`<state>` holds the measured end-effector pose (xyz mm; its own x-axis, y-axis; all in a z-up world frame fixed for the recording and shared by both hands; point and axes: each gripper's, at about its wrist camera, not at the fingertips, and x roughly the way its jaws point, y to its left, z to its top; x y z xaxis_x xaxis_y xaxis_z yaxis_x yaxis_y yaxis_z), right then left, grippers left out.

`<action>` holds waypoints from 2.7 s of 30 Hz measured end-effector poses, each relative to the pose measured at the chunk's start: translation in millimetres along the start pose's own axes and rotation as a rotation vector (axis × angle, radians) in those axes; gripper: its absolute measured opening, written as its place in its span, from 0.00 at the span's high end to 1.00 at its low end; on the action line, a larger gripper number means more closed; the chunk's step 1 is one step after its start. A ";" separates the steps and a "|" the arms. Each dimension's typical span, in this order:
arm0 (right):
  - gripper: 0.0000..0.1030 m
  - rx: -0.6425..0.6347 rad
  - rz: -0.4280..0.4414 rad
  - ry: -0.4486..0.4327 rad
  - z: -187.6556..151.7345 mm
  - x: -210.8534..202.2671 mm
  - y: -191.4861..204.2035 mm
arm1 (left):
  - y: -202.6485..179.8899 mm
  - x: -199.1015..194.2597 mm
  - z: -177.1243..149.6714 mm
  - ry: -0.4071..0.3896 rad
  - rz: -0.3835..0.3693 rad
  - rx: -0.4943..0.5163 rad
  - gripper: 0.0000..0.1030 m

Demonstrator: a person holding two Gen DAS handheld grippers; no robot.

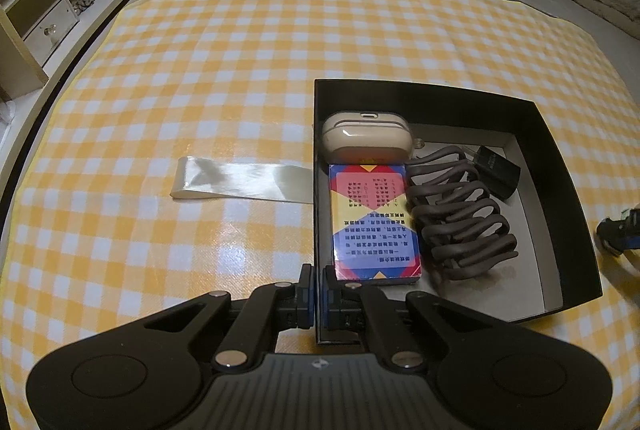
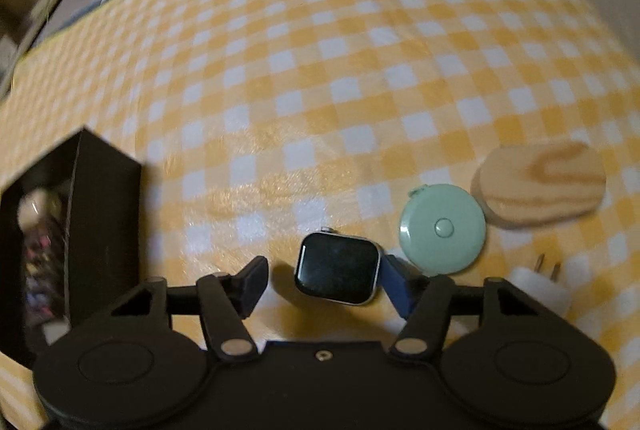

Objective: Organize rigid objects
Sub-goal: 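Move the right gripper to the black smartwatch and grasp it, then lower the smartwatch into the black box beside the charger, release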

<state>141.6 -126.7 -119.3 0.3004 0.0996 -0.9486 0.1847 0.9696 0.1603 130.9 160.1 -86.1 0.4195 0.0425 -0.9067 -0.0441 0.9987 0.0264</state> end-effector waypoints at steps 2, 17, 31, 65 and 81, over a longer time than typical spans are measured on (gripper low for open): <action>0.53 -0.031 -0.018 -0.005 1.2 0.3 2.4 | 0.2 -0.2 -0.2 0.000 0.001 -0.001 0.97; 0.54 -0.130 0.177 -0.208 30.9 -76.8 58.7 | -0.9 -1.2 -1.5 0.000 0.000 0.000 0.97; 0.54 -0.233 0.281 -0.109 9.8 -70.7 147.6 | -2.6 -2.9 -2.6 -0.004 -0.005 -0.001 0.97; 0.45 -0.300 0.062 -0.037 0.9 -16.5 195.5 | 1.0 -15.3 -8.5 -0.010 -0.027 -0.011 0.96; 0.45 -0.310 0.100 -0.050 -0.2 -25.9 192.8 | 0.8 -15.2 -8.6 -0.010 -0.026 -0.011 0.96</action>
<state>169.2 57.7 -63.9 0.3494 0.1938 -0.9167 -0.1392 0.9783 0.1537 116.7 160.0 -75.9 0.4300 0.0167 -0.9027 -0.0428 0.9991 -0.0020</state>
